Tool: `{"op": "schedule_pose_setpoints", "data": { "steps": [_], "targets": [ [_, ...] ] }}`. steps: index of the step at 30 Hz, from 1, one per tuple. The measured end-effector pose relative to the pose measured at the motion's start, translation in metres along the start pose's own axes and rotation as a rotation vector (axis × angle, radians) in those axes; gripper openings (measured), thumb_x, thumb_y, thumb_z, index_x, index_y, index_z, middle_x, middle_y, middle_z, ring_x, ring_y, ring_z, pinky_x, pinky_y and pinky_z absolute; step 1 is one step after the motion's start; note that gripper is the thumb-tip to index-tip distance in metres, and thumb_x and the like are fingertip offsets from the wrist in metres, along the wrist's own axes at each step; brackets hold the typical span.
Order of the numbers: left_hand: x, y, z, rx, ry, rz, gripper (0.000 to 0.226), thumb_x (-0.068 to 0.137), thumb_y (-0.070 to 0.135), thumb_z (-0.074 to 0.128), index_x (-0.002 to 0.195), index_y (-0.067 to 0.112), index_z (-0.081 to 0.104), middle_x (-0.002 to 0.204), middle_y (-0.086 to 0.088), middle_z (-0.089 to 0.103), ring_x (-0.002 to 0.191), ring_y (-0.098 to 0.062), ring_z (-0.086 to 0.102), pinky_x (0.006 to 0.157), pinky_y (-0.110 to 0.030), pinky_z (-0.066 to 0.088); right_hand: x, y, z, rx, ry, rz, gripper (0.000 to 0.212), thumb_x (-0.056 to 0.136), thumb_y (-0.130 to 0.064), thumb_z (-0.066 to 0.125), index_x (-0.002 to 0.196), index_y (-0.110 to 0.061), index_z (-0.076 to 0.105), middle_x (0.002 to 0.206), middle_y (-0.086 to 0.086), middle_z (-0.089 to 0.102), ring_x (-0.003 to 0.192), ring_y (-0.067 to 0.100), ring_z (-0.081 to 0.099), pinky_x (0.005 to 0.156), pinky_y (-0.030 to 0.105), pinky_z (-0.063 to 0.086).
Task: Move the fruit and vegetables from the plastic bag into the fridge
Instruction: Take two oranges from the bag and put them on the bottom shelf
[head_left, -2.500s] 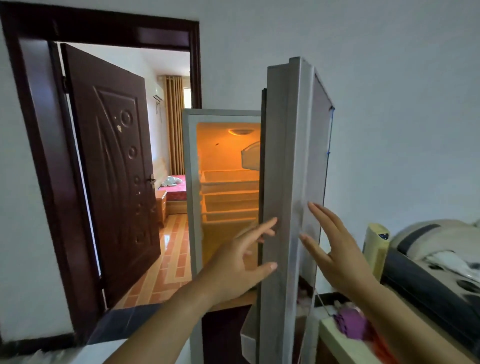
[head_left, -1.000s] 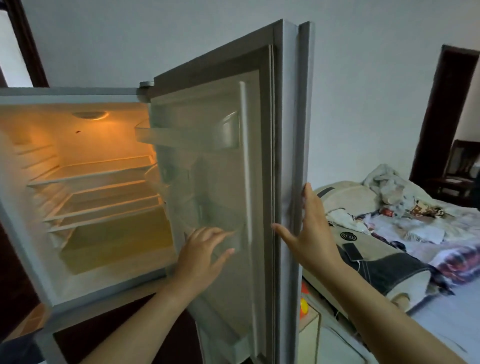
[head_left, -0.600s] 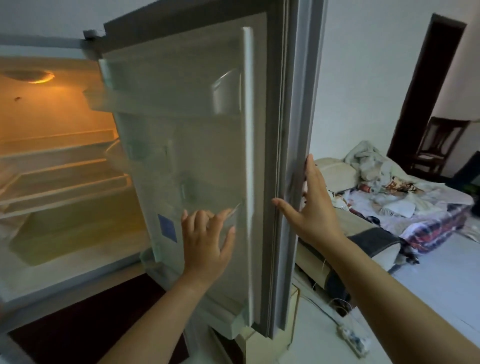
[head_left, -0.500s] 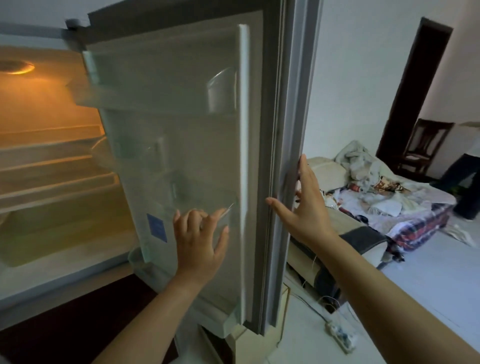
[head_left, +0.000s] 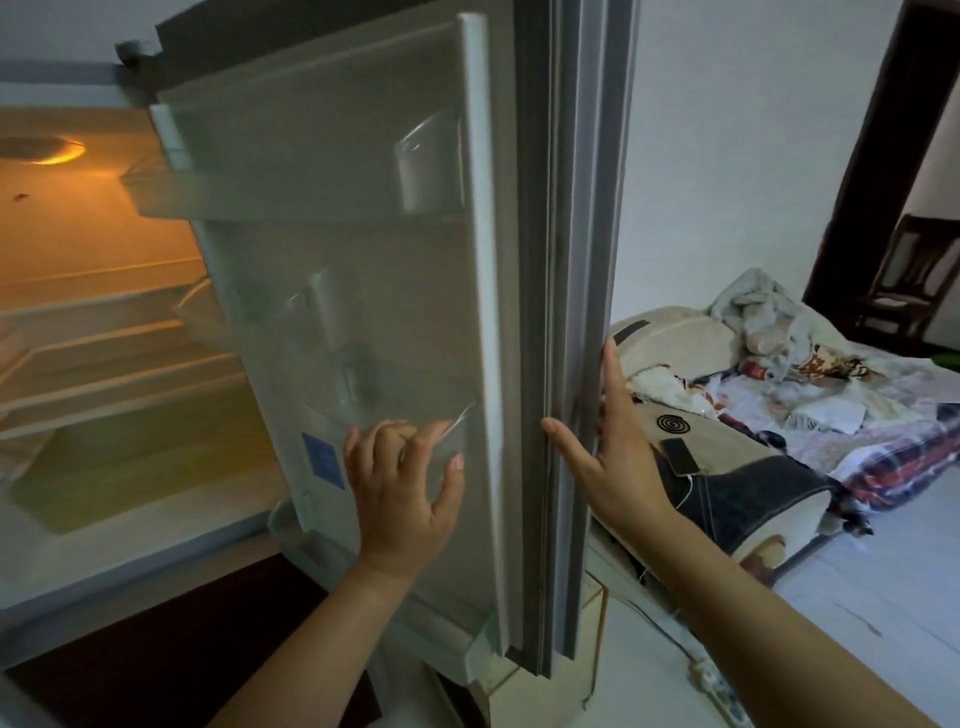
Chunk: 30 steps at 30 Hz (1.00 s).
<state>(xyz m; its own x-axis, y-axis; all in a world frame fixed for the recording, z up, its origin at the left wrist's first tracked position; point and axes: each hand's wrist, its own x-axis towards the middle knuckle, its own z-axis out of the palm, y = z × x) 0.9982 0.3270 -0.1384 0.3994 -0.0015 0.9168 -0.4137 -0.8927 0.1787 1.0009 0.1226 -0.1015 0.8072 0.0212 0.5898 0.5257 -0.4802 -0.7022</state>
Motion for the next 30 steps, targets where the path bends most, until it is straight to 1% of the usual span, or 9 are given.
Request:
{"op": "schedule_pose_setpoints", "data": {
  "steps": [3, 7, 9, 12, 17, 20, 23, 26, 30],
  "targets": [
    [-0.001, 0.006, 0.000, 0.018, -0.018, -0.043, 0.029, 0.084, 0.033, 0.049, 0.110, 0.019, 0.049, 0.096, -0.005, 0.050, 0.103, -0.026, 0.045, 0.103, -0.056, 0.028, -0.002, 0.021, -0.008, 0.069, -0.115, -0.031, 0.086, 0.083, -0.048, 0.057, 0.140, -0.049, -0.008, 0.139, -0.043, 0.003, 0.132, -0.018, 0.010, 0.107, 0.020, 0.023],
    [-0.002, 0.012, -0.003, 0.067, -0.096, -0.053, 0.031, 0.089, 0.031, 0.045, 0.113, 0.011, 0.046, 0.108, -0.007, 0.042, 0.109, -0.033, 0.041, 0.094, -0.065, 0.035, 0.001, 0.051, -0.036, 0.007, -0.248, -0.084, 0.078, 0.084, -0.052, 0.051, 0.141, -0.050, -0.002, 0.150, -0.009, 0.026, 0.126, 0.002, 0.039, 0.094, 0.017, 0.038],
    [0.000, 0.015, -0.007, 0.115, -0.175, -0.060, 0.036, 0.093, 0.037, 0.040, 0.116, 0.010, 0.045, 0.111, -0.013, 0.045, 0.111, -0.035, 0.042, 0.102, -0.052, 0.032, 0.005, 0.067, -0.052, 0.005, -0.306, -0.115, 0.076, 0.084, -0.053, 0.049, 0.139, -0.051, -0.004, 0.148, -0.006, 0.029, 0.123, 0.002, 0.040, 0.092, 0.017, 0.040],
    [0.004, 0.031, -0.013, 0.152, -0.237, -0.176, 0.042, 0.091, 0.036, 0.040, 0.126, 0.014, 0.042, 0.121, -0.018, 0.046, 0.119, -0.034, 0.040, 0.106, -0.025, 0.020, 0.013, 0.093, -0.075, 0.011, -0.372, -0.158, 0.073, 0.085, -0.056, 0.046, 0.141, -0.051, 0.000, 0.147, -0.006, 0.030, 0.124, 0.003, 0.039, 0.098, 0.032, 0.045],
    [-0.014, 0.099, 0.000, 0.174, -0.122, -0.369, 0.056, 0.088, 0.037, 0.040, 0.139, 0.013, 0.037, 0.140, -0.018, 0.033, 0.132, -0.030, 0.028, 0.110, -0.026, 0.014, 0.020, 0.135, -0.106, -0.041, -0.458, -0.234, 0.061, 0.087, -0.052, 0.048, 0.142, -0.032, 0.029, 0.135, -0.008, 0.043, 0.119, 0.003, 0.044, 0.091, 0.034, 0.050],
    [-0.028, 0.150, 0.020, 0.167, -0.112, -0.367, 0.051, 0.086, 0.033, 0.042, 0.133, 0.012, 0.045, 0.138, -0.017, 0.038, 0.131, -0.025, 0.032, 0.110, -0.028, 0.017, 0.018, 0.159, -0.129, -0.057, -0.513, -0.254, 0.053, 0.089, -0.046, 0.054, 0.135, -0.025, 0.041, 0.131, -0.007, 0.048, 0.117, 0.004, 0.047, 0.094, 0.025, 0.043],
    [-0.043, 0.186, 0.048, 0.116, -0.241, -0.345, 0.045, 0.088, 0.032, 0.042, 0.129, 0.014, 0.048, 0.131, -0.008, 0.048, 0.125, -0.012, 0.038, 0.109, -0.025, 0.025, 0.014, 0.184, -0.150, -0.039, -0.577, -0.240, 0.051, 0.087, -0.042, 0.059, 0.131, -0.020, 0.048, 0.126, -0.003, 0.053, 0.113, 0.007, 0.050, 0.093, 0.022, 0.042],
    [-0.056, 0.210, 0.081, 0.030, -0.397, -0.285, 0.039, 0.090, 0.031, 0.040, 0.127, 0.019, 0.047, 0.125, -0.004, 0.055, 0.119, -0.014, 0.047, 0.103, -0.031, 0.036, 0.006, 0.212, -0.163, -0.048, -0.612, -0.218, 0.045, 0.085, -0.041, 0.061, 0.126, -0.022, 0.052, 0.118, -0.004, 0.056, 0.108, 0.009, 0.053, 0.090, 0.023, 0.043],
    [-0.072, 0.229, 0.131, -0.047, -0.529, -0.276, 0.033, 0.092, 0.033, 0.041, 0.122, 0.022, 0.049, 0.121, 0.002, 0.056, 0.115, -0.012, 0.049, 0.099, -0.028, 0.038, -0.009, 0.252, -0.174, -0.091, -0.659, -0.135, 0.042, 0.086, -0.035, 0.063, 0.125, -0.022, 0.053, 0.120, -0.002, 0.056, 0.108, 0.012, 0.052, 0.087, 0.020, 0.039]
  ]
}}
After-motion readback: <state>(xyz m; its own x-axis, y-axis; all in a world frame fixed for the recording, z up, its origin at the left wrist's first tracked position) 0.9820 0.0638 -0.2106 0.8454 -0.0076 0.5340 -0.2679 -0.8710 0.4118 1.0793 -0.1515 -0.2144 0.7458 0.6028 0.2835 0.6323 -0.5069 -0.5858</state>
